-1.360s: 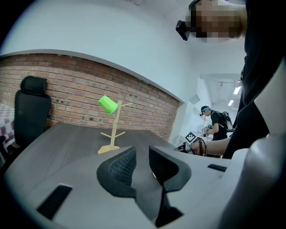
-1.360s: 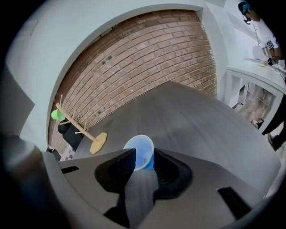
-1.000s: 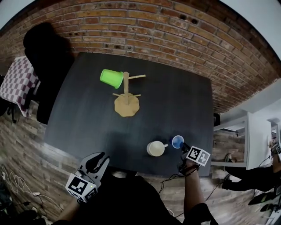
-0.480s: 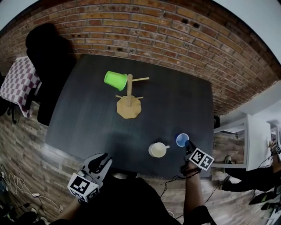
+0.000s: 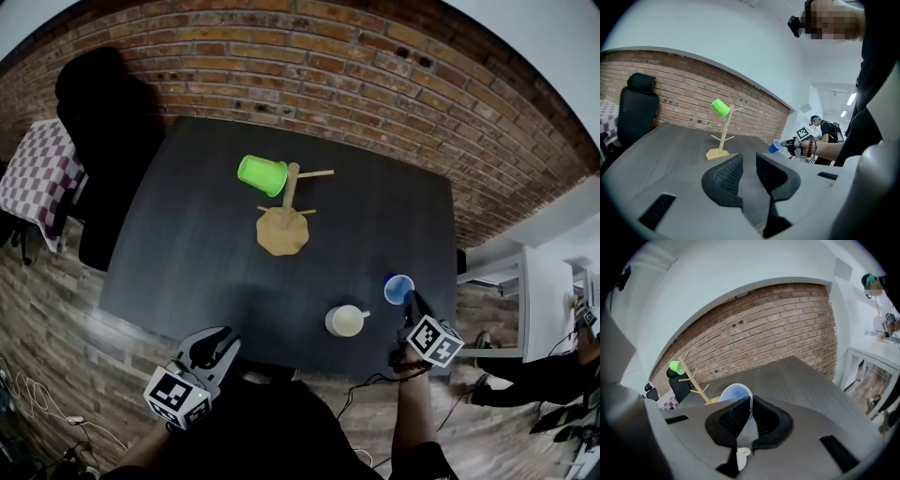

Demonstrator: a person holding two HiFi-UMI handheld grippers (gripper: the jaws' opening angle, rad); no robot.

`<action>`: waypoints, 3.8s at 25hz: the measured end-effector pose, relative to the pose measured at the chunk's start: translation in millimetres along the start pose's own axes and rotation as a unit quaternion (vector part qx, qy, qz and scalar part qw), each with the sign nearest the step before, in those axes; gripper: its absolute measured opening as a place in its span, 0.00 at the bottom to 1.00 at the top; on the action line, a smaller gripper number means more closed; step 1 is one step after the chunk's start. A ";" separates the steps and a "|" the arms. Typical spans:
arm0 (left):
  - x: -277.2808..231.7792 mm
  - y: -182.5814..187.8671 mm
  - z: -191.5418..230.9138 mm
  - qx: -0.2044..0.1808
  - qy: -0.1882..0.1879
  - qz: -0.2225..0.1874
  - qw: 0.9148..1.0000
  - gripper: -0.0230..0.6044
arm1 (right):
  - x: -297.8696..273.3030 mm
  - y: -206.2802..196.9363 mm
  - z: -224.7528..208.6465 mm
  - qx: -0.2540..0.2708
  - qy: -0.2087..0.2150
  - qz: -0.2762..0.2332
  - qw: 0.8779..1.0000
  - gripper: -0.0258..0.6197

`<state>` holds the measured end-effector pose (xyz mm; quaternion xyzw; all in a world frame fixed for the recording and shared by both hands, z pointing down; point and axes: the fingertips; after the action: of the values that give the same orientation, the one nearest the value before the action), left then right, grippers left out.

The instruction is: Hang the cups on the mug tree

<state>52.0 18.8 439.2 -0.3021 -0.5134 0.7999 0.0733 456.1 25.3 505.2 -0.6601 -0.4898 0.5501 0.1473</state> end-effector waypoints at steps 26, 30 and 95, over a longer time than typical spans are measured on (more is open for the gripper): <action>82.5 -7.9 91.6 0.056 0.009 -0.030 0.998 0.19 | -25.3 86.9 157.6 0.257 -0.095 -0.119 0.954 0.10; 98.2 -12.5 107.3 0.074 0.024 -0.038 0.996 0.19 | -49.6 89.2 176.4 0.292 -0.106 -0.113 0.944 0.10; 113.2 -27.7 151.6 0.106 0.073 -0.010 0.992 0.19 | -199.0 -13.4 278.0 0.666 -0.192 -0.056 0.718 0.11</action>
<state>-129.4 -37.7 461.0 -0.3449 -0.4221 0.8248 0.1502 224.5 -225.0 533.2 -0.2427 -0.0508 0.8402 0.4823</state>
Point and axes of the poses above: the fingertips, and each gripper's own axes: x backward along the fingers, z to its left, y out of its top, and after that the axes turned 5 degrees about z, right-handed
